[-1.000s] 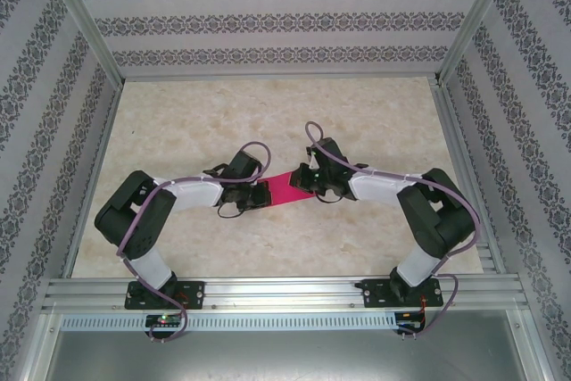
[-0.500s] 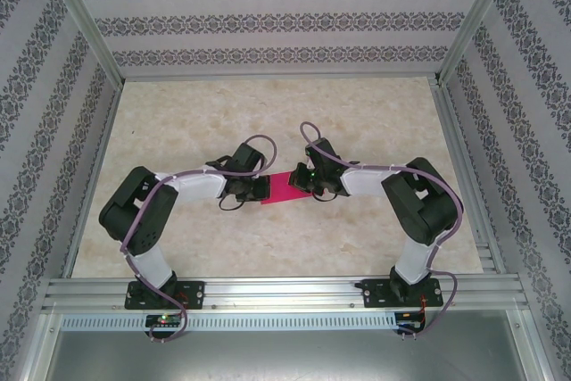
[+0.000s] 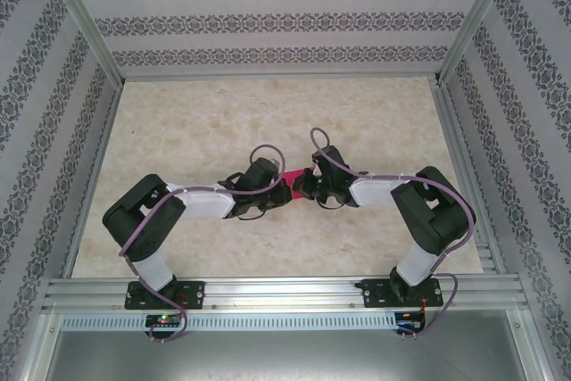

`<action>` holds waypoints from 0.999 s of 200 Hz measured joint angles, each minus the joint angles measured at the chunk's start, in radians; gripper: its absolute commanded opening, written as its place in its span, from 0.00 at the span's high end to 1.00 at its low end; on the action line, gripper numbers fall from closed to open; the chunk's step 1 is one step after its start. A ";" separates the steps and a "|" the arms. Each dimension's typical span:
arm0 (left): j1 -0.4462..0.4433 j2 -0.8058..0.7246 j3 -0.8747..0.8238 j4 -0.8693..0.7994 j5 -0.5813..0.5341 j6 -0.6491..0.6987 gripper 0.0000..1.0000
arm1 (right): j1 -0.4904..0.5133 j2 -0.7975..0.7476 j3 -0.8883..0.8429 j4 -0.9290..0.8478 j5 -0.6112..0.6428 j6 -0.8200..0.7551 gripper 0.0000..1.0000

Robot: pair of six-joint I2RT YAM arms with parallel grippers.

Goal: Fold a paper plane with a square sheet of paper (pick it up from the middle)
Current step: First fold in half a square sheet of paper at the center of the table.

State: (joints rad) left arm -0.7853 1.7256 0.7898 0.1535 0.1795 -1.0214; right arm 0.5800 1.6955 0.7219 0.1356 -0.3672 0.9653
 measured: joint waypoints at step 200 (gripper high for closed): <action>-0.022 0.035 -0.079 0.124 -0.187 -0.249 1.00 | -0.044 0.035 -0.064 0.065 -0.045 0.082 1.00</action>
State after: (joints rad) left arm -0.8074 1.7611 0.7109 0.2771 -0.0074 -1.2705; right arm 0.5358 1.7306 0.6582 0.2008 -0.4118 1.0477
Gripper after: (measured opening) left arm 0.055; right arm 0.047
